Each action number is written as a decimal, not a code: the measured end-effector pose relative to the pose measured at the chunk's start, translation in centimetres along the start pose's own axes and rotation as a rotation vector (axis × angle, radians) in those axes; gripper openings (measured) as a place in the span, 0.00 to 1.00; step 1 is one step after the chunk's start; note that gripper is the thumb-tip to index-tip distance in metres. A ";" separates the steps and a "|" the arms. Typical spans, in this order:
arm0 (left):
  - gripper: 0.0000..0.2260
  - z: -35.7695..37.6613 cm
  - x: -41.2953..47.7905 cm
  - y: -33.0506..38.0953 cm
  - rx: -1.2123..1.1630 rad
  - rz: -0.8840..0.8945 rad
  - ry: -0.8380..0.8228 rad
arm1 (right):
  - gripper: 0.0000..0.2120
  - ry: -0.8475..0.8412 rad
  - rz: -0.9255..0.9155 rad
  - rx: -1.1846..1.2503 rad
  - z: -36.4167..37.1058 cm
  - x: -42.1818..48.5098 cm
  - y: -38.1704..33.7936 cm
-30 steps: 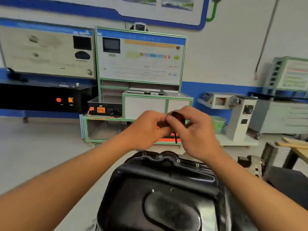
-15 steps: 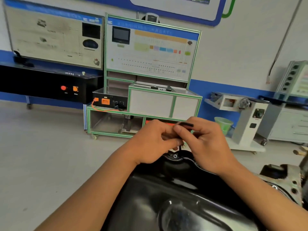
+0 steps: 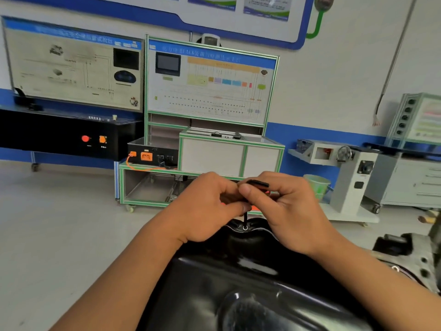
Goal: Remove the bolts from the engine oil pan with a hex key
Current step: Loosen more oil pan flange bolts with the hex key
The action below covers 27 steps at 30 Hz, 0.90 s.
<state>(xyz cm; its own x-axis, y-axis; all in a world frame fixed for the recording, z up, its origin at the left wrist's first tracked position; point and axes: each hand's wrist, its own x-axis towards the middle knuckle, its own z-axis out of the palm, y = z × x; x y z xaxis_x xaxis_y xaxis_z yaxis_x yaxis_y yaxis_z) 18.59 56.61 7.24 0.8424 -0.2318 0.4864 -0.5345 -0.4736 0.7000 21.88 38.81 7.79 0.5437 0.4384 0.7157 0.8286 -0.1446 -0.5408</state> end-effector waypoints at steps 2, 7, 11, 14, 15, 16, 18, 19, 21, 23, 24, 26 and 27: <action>0.05 0.0 0.0 0.0 0.019 -0.019 -0.011 | 0.09 -0.008 0.009 0.004 0.0 -0.1 0.1; 0.05 0.0 0.1 0.4 0.074 -0.015 -0.018 | 0.08 -0.011 0.043 0.040 -0.2 -0.2 0.2; 0.04 0.1 0.2 0.4 0.127 0.005 0.017 | 0.06 -0.026 0.103 0.111 -0.5 -0.1 0.0; 0.05 0.0 0.2 0.6 0.121 0.007 0.020 | 0.07 -0.042 0.146 0.221 -0.4 -0.1 -0.3; 0.05 0.0 0.1 0.6 0.123 0.010 0.017 | 0.09 -0.050 0.176 0.278 -0.4 0.0 -0.5; 0.05 0.0 0.1 0.7 0.134 0.015 0.013 | 0.11 -0.051 0.217 0.326 -0.3 0.0 -0.7; 0.03 0.0 0.2 0.7 0.161 0.019 0.008 | 0.20 -0.036 0.324 0.365 -0.3 0.0 -0.8; 0.03 0.1 0.2 0.8 0.165 0.018 0.009 | 0.24 -0.029 0.363 0.373 -0.4 0.0 -0.8; 0.04 0.0 0.1 0.9 0.140 0.021 0.003 | 0.20 -0.019 0.342 0.353 -0.3 -0.2 -1.2; 0.10 0.0 0.0 1.1 0.104 0.044 -0.002 | 0.09 0.005 0.234 0.192 -0.1 -0.6 -1.6; 0.11 0.1 0.1 1.2 0.097 0.047 0.001 | 0.07 0.049 0.192 0.080 0.0 -0.9 -1.6; 0.09 0.2 0.2 1.3 0.090 0.039 0.014 | 0.08 0.170 0.155 -0.134 0.0 -1.1 -1.6; 0.10 0.3 0.2 1.3 0.083 0.035 0.019 | 0.08 0.206 0.146 -0.225 0.0 -1.1 -1.7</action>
<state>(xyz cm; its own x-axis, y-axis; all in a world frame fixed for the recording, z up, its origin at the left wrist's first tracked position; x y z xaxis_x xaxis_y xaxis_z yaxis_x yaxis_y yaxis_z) 18.11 55.72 8.14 0.8214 -0.2335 0.5203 -0.5554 -0.5347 0.6369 19.82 38.56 7.91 0.6553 0.2132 0.7247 0.7363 -0.3948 -0.5496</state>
